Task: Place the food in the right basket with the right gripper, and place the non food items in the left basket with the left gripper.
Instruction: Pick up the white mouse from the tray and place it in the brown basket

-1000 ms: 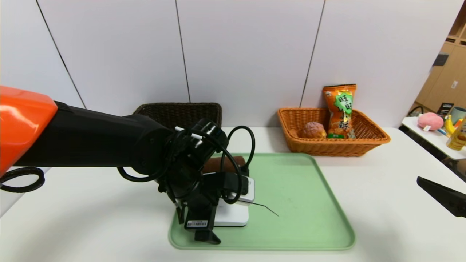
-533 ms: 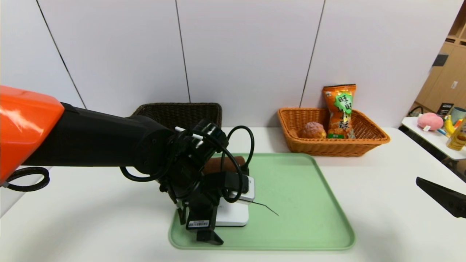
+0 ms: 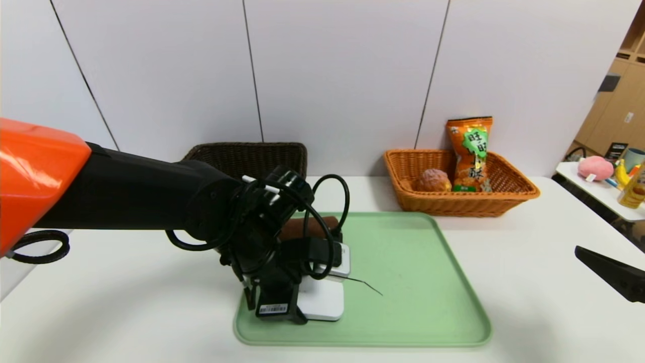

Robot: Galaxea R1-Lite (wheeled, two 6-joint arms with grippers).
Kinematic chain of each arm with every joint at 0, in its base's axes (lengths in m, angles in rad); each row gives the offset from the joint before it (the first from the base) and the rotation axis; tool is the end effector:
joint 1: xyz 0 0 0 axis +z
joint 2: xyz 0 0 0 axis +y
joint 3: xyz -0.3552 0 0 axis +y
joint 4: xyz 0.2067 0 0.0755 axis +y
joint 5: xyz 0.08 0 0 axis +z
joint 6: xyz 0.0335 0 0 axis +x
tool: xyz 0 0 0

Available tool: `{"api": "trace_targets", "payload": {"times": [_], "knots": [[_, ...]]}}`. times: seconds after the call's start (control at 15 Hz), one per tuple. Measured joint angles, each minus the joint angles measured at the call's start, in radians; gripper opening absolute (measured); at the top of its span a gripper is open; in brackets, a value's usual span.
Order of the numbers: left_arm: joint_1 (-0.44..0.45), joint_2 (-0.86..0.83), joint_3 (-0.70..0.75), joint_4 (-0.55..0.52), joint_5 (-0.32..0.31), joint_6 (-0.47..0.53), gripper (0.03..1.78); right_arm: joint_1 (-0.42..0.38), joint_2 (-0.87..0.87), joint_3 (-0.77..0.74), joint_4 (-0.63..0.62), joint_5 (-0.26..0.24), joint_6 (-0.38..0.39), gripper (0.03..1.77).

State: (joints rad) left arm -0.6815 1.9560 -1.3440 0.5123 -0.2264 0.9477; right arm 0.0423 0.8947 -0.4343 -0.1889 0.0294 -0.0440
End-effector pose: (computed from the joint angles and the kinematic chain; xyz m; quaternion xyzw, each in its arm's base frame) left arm 0.3018 -0.2545 0.1706 0.4540 0.2927 -0.5671 0.6218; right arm 0.1056 0.0055 0.2224 -0.0227 0.1345 0.0385 0.9899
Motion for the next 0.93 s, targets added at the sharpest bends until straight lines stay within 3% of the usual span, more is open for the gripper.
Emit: {"api": "trace_targets", "payload": {"times": [0.53,0.73,0.93], "knots": [[-0.001,-0.035,-0.011,-0.026,0.010,-0.014,0.99,0.000,0.000,0.015,-0.005,0.000,-0.001,1.70],[-0.002,-0.063,-0.082,-0.136,0.040,-0.110,0.99,0.000,0.000,0.039,-0.008,0.001,-0.003,1.70],[-0.004,-0.078,-0.204,-0.167,0.046,-0.253,0.99,0.000,0.001,0.059,-0.007,0.001,-0.006,1.70]]}}
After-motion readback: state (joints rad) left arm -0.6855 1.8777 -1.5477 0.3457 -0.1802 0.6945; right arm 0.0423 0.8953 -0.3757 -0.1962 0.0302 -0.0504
